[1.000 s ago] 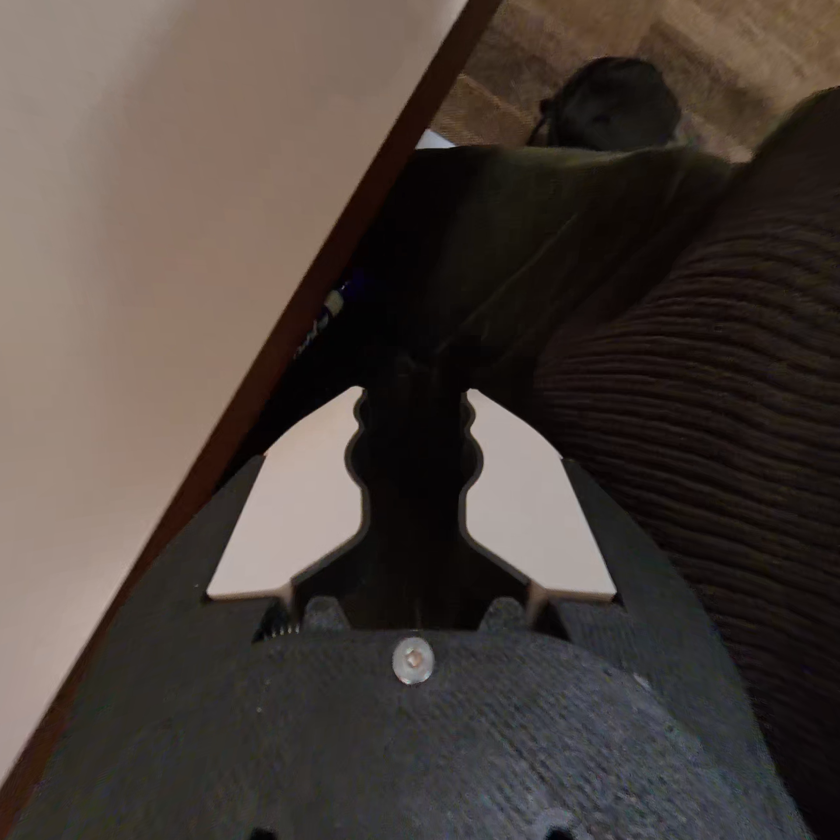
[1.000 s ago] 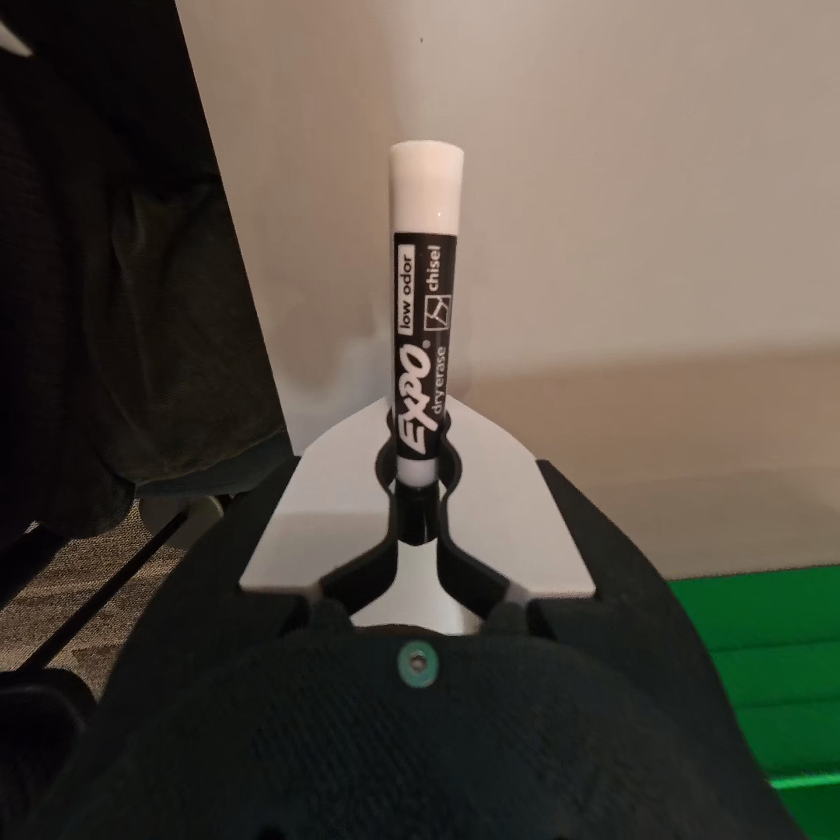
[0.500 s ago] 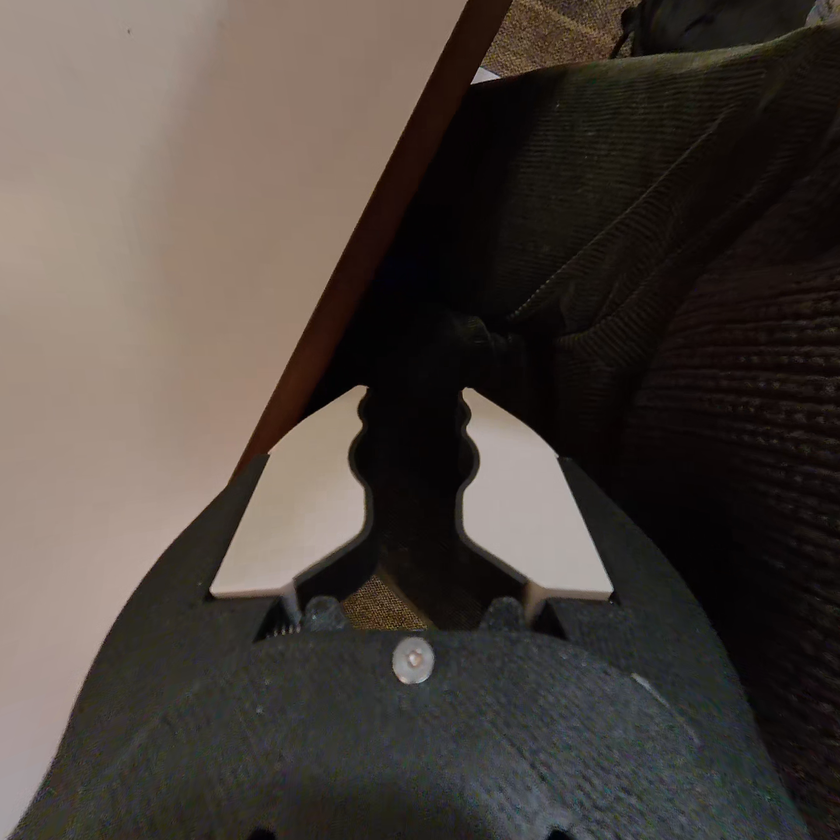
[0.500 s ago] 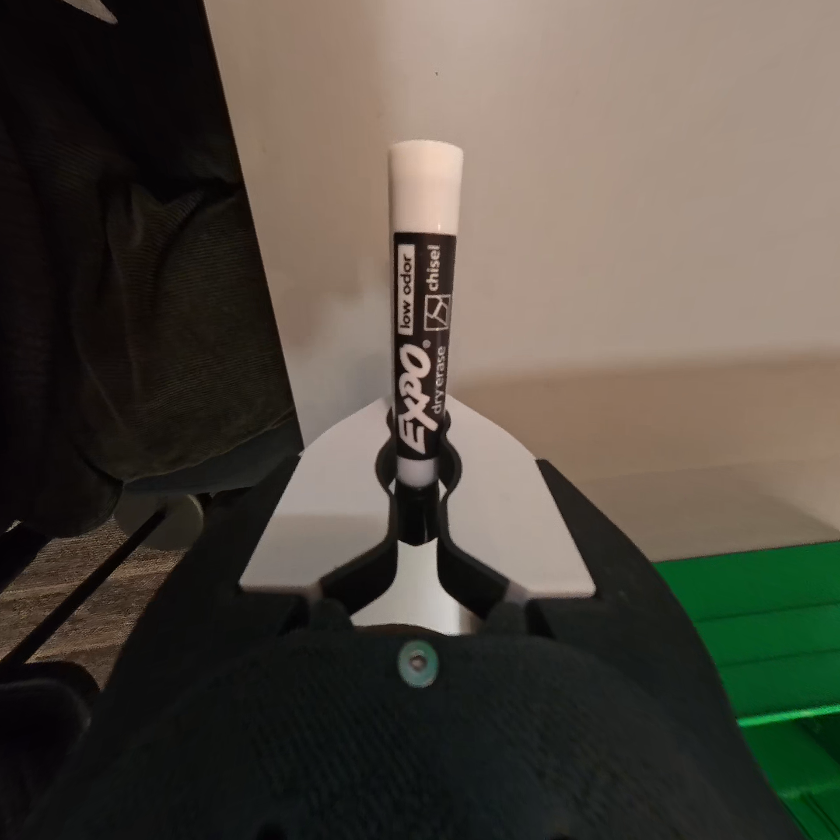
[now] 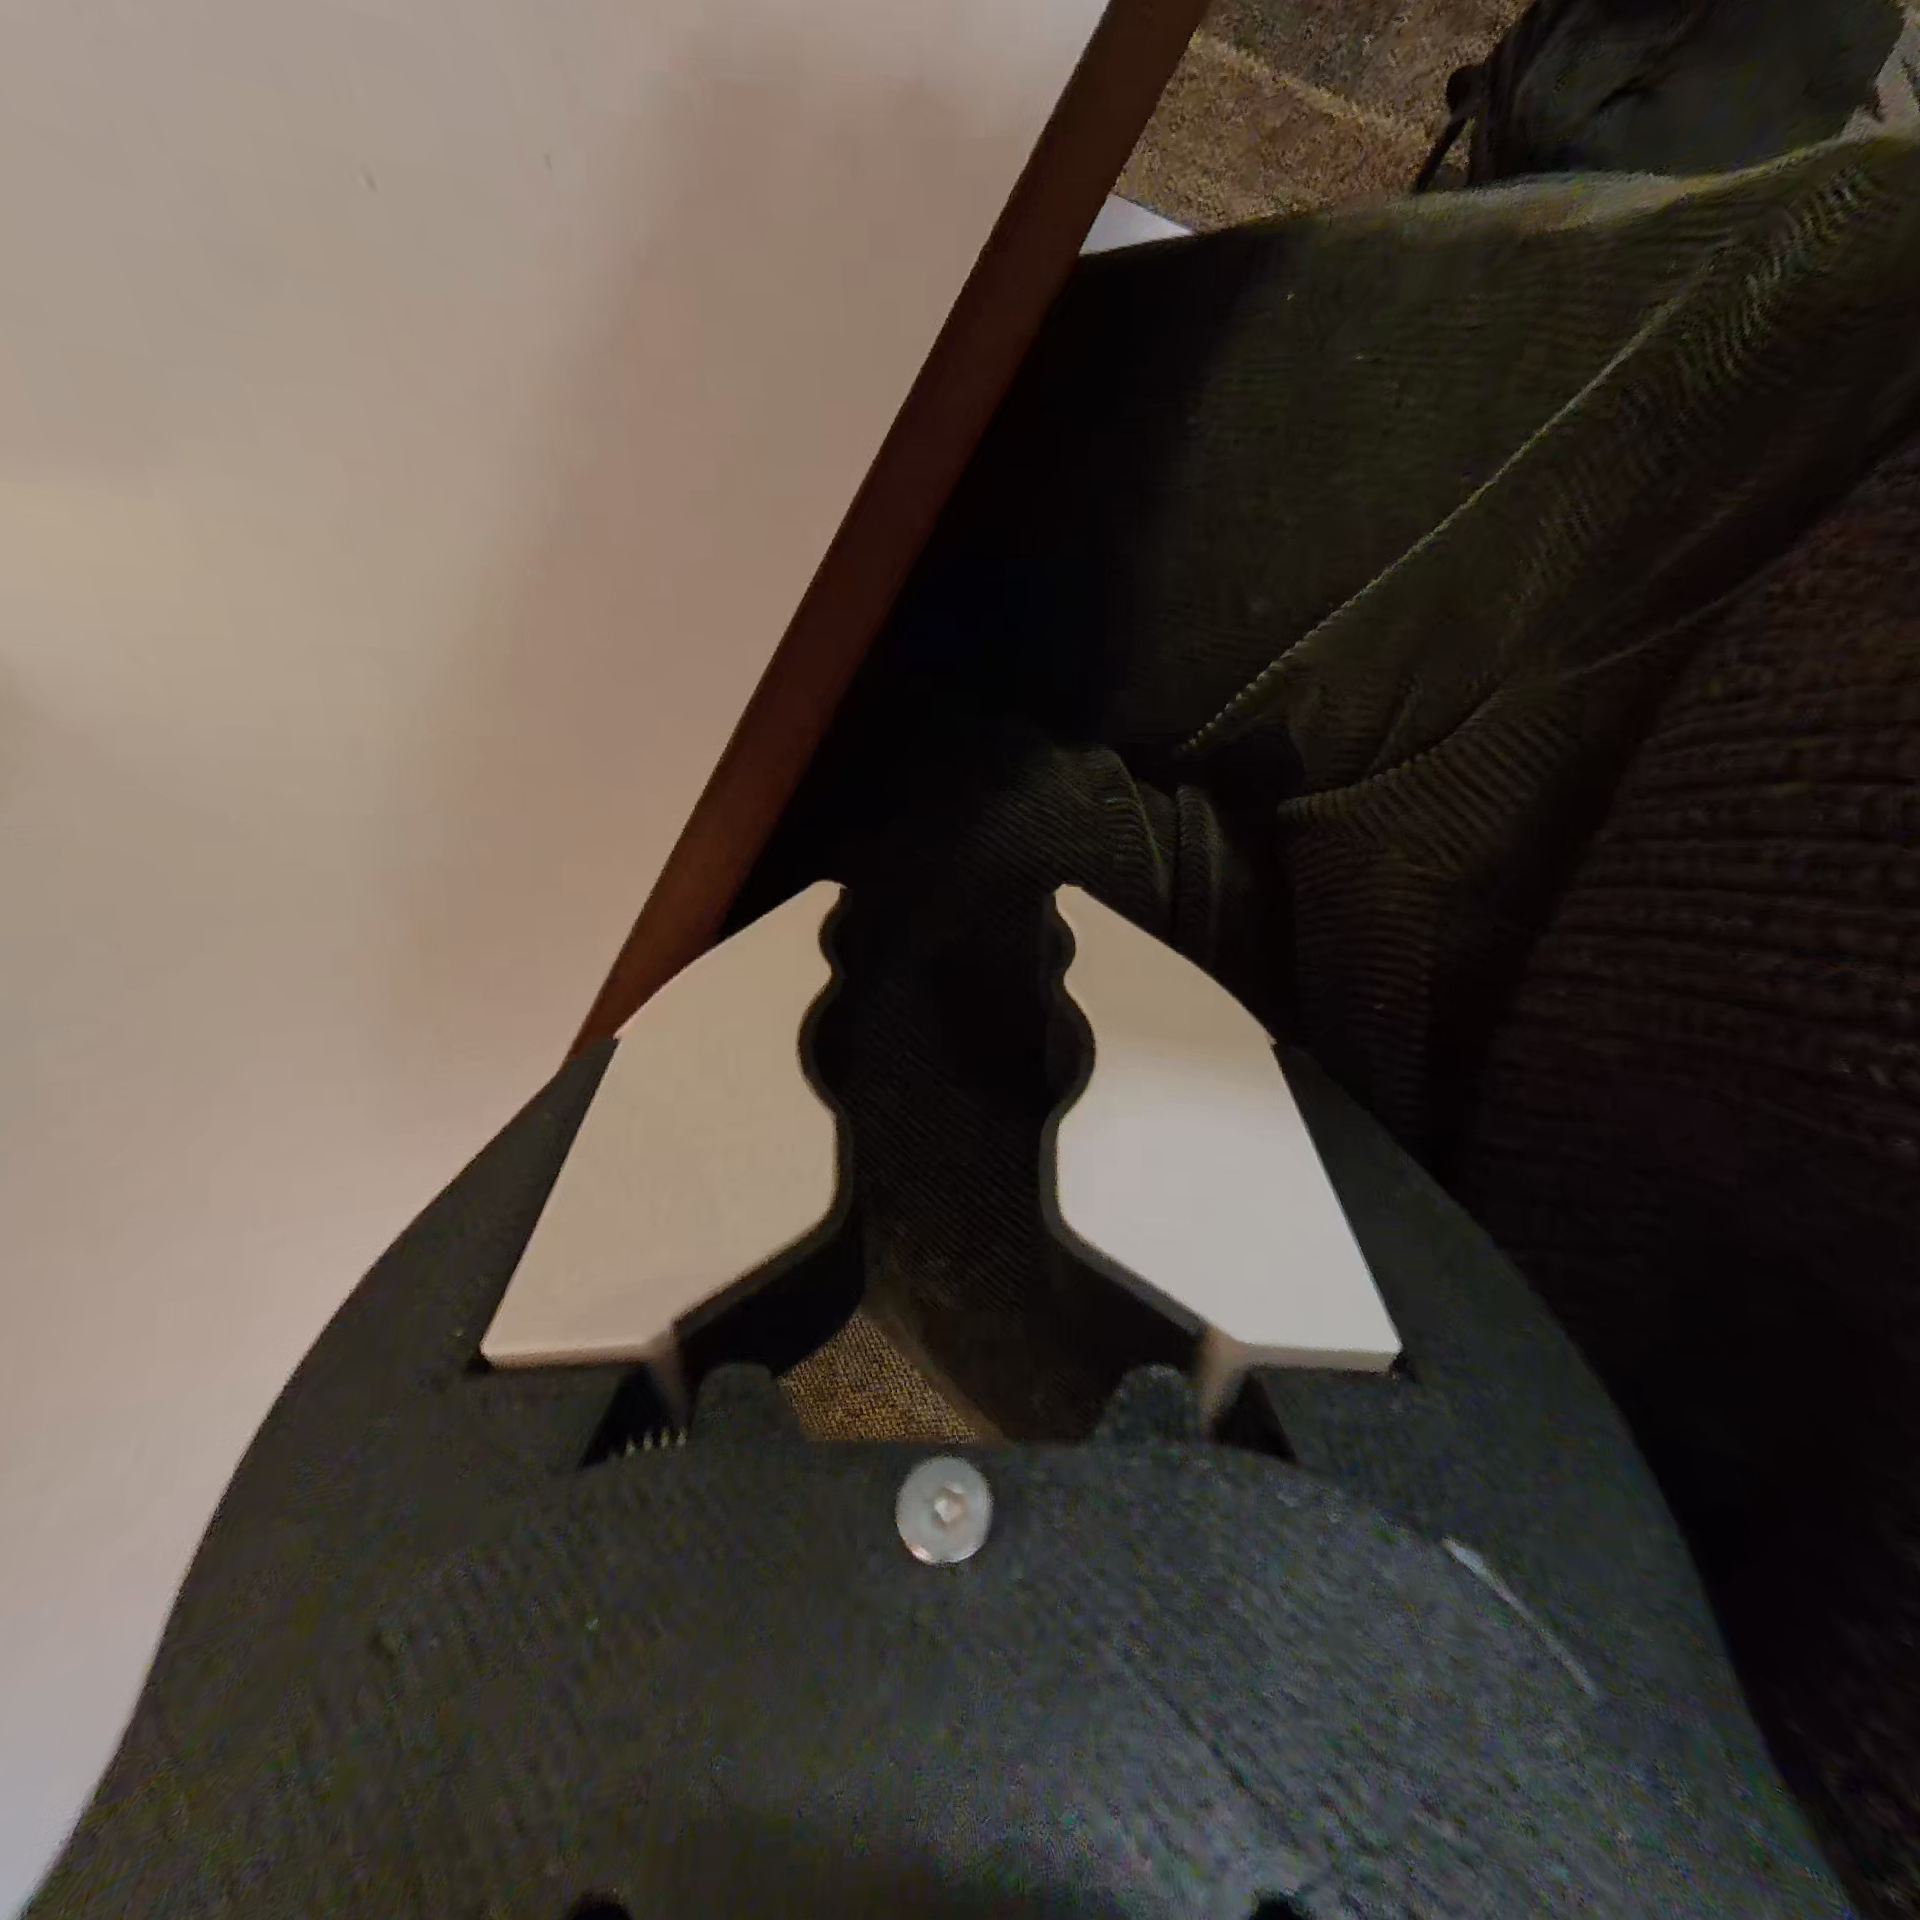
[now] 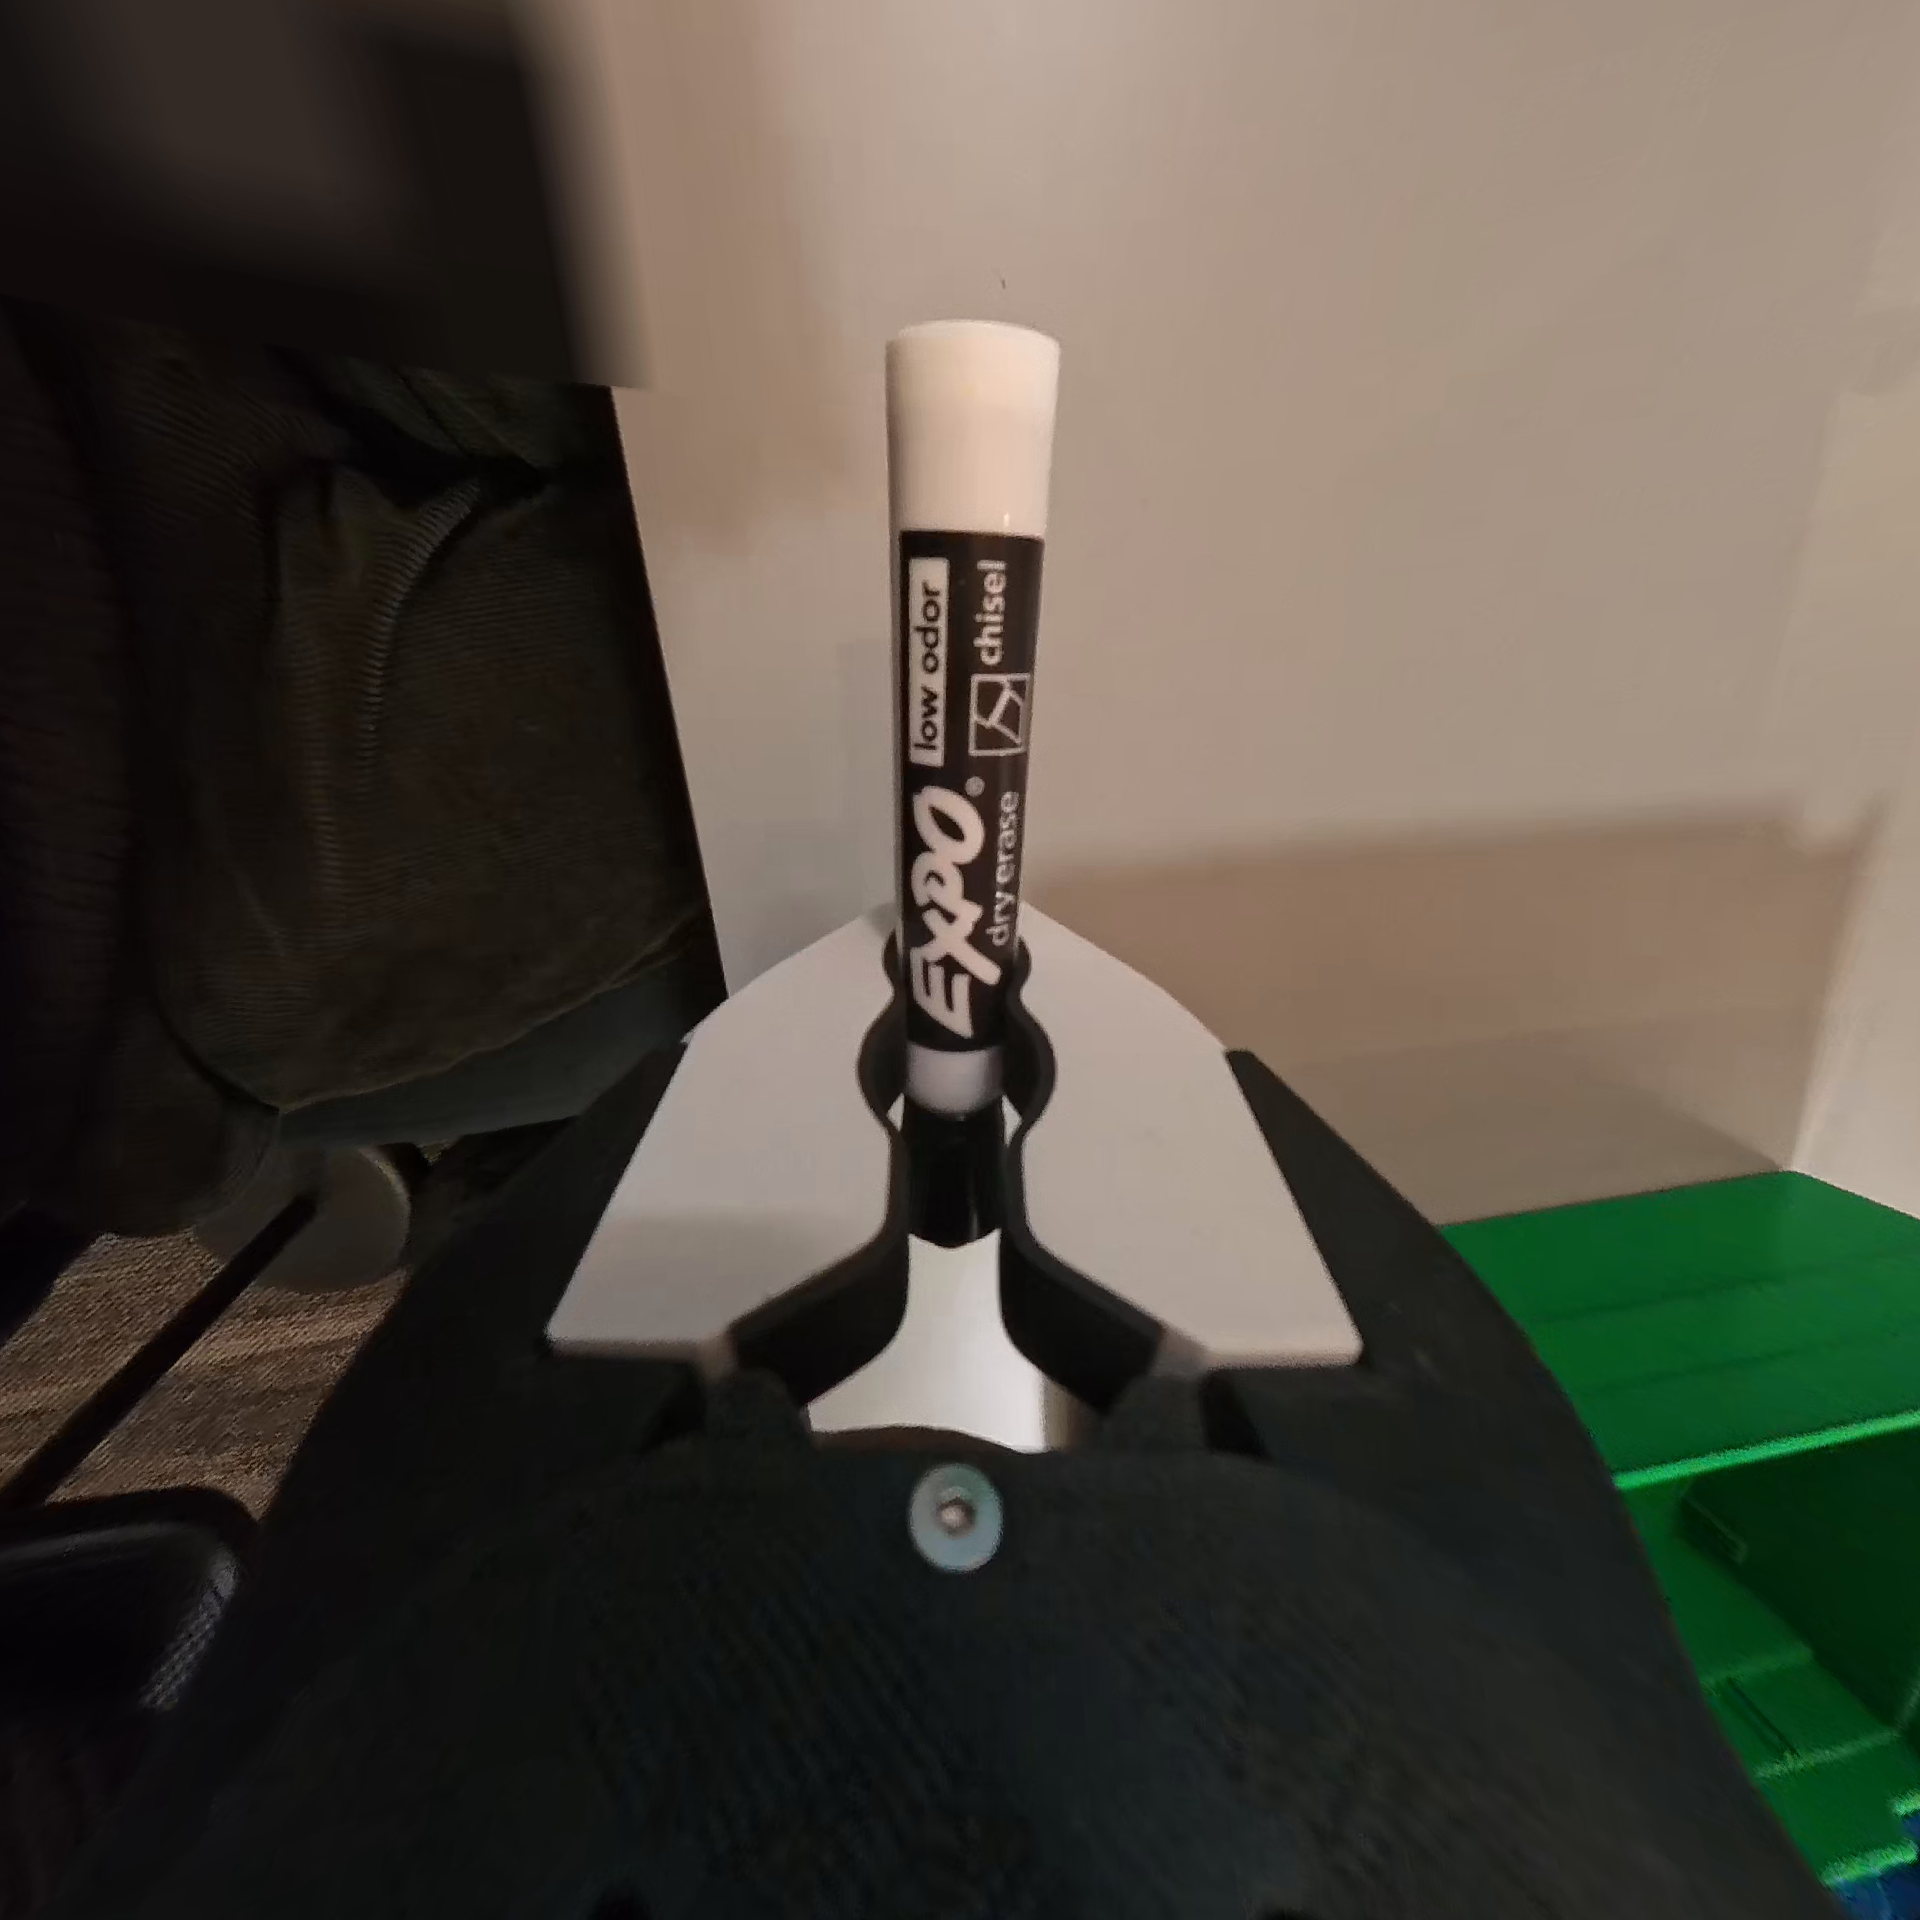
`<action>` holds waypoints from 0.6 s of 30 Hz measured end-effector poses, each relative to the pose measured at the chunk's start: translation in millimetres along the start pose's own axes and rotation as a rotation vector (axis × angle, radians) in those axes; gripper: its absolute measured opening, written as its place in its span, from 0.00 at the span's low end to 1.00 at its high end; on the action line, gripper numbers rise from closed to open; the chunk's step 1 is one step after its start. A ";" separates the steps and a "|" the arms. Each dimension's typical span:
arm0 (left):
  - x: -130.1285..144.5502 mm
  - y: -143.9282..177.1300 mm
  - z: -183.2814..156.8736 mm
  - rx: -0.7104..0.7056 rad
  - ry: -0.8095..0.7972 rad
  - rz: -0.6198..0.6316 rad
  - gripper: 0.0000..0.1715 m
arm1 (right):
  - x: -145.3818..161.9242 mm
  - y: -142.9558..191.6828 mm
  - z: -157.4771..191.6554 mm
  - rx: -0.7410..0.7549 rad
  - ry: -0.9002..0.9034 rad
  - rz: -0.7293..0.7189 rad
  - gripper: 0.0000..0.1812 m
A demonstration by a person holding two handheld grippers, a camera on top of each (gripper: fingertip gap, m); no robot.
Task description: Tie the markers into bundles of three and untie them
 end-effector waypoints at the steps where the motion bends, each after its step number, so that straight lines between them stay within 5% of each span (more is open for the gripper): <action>1: -1.4 0.2 -0.7 -0.004 0.004 -0.006 0.21 | -0.2 2.3 0.9 0.007 0.004 -0.003 0.08; 18: -14.6 -14.3 -0.9 0.045 0.025 -0.024 0.21 | 9.2 4.4 -7.1 -0.004 0.005 -0.047 0.08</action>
Point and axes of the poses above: each gripper's, where its closed fingertips meet, y back along the fingers, x out of its underside, z = x × y across the jaws, the point moved 8 cm from there along y, back along the fingers, and after that the axes turned 1 degree about -x, right-handed, at the moved point
